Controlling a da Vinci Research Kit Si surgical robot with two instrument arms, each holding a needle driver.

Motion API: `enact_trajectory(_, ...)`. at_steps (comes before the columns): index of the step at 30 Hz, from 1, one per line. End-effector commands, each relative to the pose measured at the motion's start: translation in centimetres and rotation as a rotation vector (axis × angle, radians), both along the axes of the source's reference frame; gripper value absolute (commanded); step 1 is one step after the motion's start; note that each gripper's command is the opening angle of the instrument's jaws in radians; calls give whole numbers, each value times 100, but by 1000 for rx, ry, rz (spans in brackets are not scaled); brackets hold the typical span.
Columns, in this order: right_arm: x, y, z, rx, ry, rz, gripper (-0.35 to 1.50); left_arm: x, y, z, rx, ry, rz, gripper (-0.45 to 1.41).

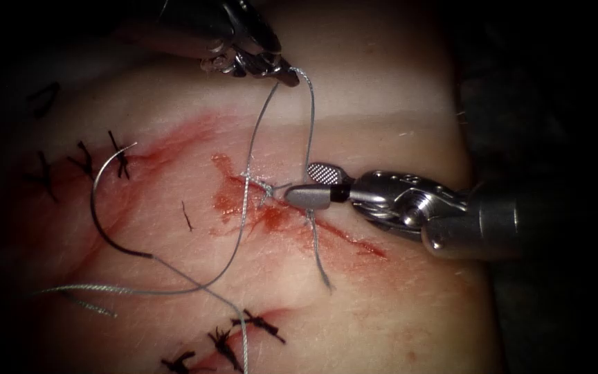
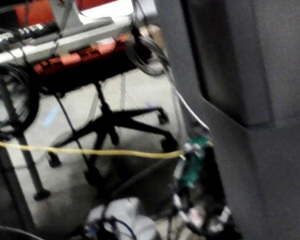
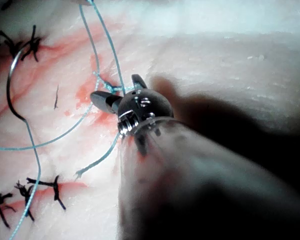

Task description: Wound Closure

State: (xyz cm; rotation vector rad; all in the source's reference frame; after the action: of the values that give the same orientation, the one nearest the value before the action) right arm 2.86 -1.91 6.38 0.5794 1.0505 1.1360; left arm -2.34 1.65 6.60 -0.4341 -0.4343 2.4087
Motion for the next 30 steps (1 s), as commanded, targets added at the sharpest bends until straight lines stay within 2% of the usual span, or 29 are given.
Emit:
enact_trajectory(1,11,-2,2,2,8,-5,133,-5,1,5,-1,2,-1,-45)
enact_trajectory(2,13,-1,3,12,29,-15,125,-5,2,3,-1,2,-2,-45)
enact_trajectory(15,27,1,17,-5,34,-23,126,-9,2,-9,-7,-7,-6,-45)
enact_trajectory(23,37,0,38,-23,23,-18,130,-11,2,-12,-17,-10,-4,-45)
enact_trajectory(30,43,-1,41,-26,20,-15,123,-11,3,-14,-22,-8,2,-45)
